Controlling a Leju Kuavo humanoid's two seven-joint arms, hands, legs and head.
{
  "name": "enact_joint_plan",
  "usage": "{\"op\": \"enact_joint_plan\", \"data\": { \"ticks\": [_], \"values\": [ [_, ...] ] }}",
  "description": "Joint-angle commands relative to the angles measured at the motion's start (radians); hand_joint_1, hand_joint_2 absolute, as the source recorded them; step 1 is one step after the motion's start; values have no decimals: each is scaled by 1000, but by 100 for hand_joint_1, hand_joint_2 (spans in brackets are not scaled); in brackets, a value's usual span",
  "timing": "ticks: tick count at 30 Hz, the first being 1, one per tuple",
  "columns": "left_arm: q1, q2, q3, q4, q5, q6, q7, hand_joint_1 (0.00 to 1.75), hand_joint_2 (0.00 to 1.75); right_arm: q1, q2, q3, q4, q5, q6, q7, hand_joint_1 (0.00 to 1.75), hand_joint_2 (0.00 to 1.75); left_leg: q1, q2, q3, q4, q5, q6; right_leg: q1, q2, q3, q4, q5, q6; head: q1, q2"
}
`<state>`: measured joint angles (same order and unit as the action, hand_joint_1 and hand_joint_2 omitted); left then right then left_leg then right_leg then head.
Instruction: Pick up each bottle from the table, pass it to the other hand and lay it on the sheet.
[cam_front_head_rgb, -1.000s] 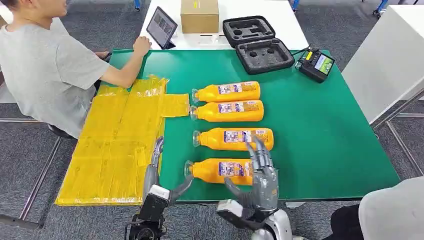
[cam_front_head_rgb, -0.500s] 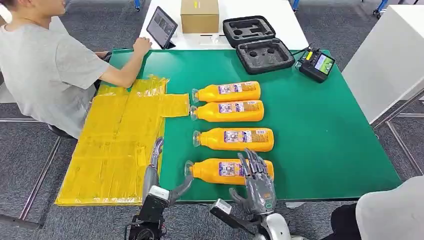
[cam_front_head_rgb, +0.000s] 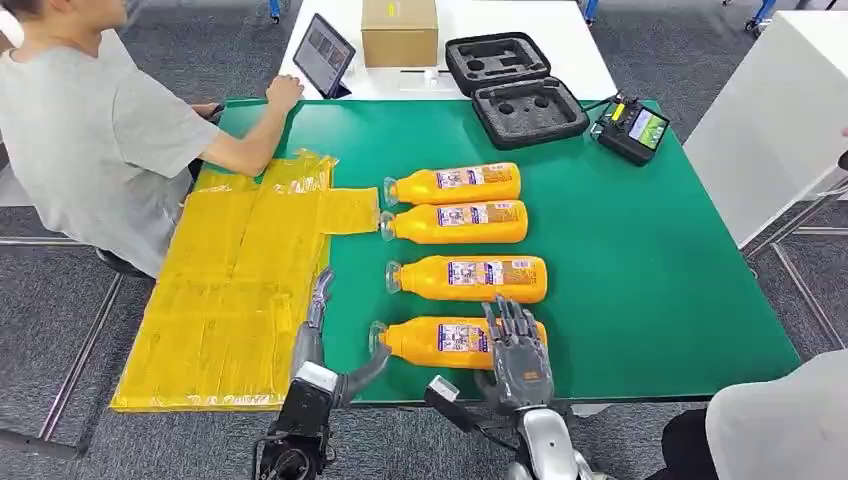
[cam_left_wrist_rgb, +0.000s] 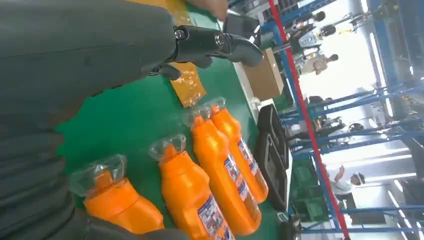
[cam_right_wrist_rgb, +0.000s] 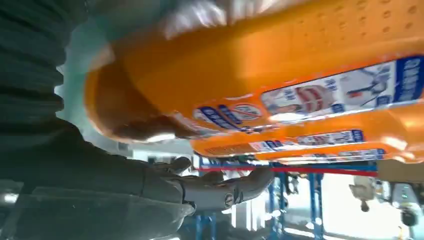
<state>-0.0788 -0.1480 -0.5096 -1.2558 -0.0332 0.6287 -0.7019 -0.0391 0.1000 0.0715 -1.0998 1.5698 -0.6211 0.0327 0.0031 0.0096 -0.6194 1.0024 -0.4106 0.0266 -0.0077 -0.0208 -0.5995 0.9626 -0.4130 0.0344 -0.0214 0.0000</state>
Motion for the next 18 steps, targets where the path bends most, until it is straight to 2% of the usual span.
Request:
{"op": "enact_joint_plan", "data": {
  "ticks": [1, 13, 15, 18],
  "values": [
    [-72, -8, 8, 74, 16, -14, 4, 0, 175, -157, -99, 201, 232, 1, 53, 29, 0, 175, 0, 0, 5, -1, -1, -1, 0, 2, 4, -1, 0, -1, 0, 0],
    [-74, -10, 7, 77, 16, -14, 4, 0, 175, -170, -95, 196, 265, 1, 53, 27, 0, 175, 0, 1, 12, -2, 0, -1, 0, 2, 11, -2, 0, -2, 0, 0],
    [-71, -7, 5, 69, 17, -12, 4, 0, 175, -180, -109, 226, 292, 1, 39, 43, 0, 175, 0, 1, 11, -1, 0, -1, 0, 2, 10, -1, 0, -1, 0, 0],
    [-72, -5, 5, 68, 20, -11, 4, 0, 175, -194, -95, 204, 322, -7, 64, 18, 0, 175, 1, 1, 12, -1, 0, -1, 0, 2, 11, -1, 0, -1, 0, 0]
  ]
}}
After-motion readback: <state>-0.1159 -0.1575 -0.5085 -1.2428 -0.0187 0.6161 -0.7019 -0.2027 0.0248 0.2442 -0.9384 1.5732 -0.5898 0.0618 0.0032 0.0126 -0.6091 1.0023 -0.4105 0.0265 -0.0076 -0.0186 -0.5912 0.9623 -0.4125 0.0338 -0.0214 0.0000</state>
